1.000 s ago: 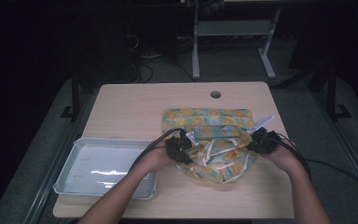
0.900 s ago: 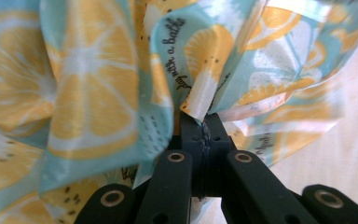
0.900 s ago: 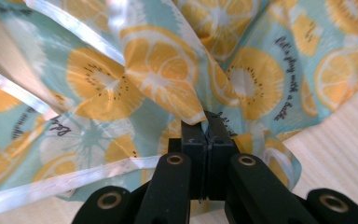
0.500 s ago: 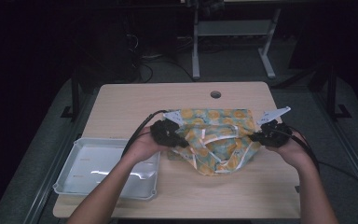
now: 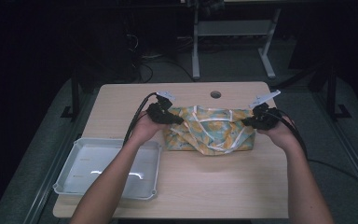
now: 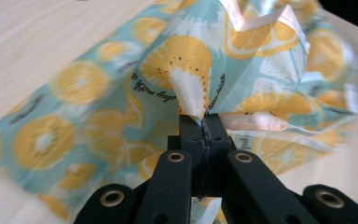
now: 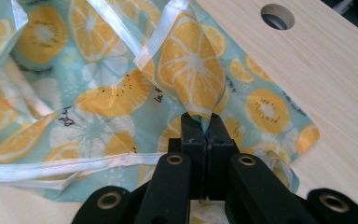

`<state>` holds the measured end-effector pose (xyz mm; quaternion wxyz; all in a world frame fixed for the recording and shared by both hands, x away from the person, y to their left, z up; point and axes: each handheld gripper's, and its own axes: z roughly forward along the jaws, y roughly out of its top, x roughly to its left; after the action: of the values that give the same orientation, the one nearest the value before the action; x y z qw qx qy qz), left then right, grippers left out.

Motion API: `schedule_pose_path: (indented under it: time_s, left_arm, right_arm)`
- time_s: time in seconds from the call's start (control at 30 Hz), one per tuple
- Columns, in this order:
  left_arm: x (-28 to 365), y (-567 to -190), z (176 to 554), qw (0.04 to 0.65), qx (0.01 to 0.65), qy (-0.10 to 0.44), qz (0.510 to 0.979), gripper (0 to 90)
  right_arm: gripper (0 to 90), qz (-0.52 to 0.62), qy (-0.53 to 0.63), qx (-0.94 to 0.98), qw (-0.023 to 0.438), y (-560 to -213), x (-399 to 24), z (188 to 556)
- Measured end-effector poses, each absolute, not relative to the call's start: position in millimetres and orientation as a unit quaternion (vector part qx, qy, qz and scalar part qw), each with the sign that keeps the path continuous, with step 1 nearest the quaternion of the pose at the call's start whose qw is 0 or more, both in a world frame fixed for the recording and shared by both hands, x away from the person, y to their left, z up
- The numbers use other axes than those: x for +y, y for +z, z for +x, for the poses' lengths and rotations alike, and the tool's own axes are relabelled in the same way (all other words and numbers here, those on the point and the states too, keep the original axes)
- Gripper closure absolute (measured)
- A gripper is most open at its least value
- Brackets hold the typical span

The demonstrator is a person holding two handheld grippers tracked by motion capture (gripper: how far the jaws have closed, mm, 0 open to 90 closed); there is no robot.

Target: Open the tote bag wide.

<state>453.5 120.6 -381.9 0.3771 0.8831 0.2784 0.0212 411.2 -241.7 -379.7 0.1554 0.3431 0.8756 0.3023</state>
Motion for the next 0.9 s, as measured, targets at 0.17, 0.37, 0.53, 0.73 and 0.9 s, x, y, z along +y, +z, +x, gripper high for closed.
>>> schedule_pose_path:
  time_s: [0.17, 0.37, 0.53, 0.73, 0.9]
  left_arm:
    - [119, -399, 468, 0.345, 0.299, 0.038, 0.889, 89.7]
    - [111, -419, 473, 0.307, 0.307, 0.032, 0.900, 89.8]
    - [109, -424, 470, 0.295, 0.309, 0.017, 0.904, 89.8]
    - [108, -425, 460, 0.283, 0.288, 0.010, 0.915, 89.8]
    - [111, -425, 449, 0.280, 0.274, -0.006, 0.920, 89.8]
  right_arm:
    - [88.5, 0.356, 0.291, 0.874, 0.154, -393, -234, 429]
    - [88.4, 0.358, 0.262, 0.883, 0.153, -411, -227, 438]
    - [88.4, 0.362, 0.263, 0.883, 0.141, -418, -226, 436]
    - [88.4, 0.357, 0.266, 0.886, 0.130, -422, -228, 427]
    - [88.4, 0.345, 0.261, 0.893, 0.125, -420, -227, 414]
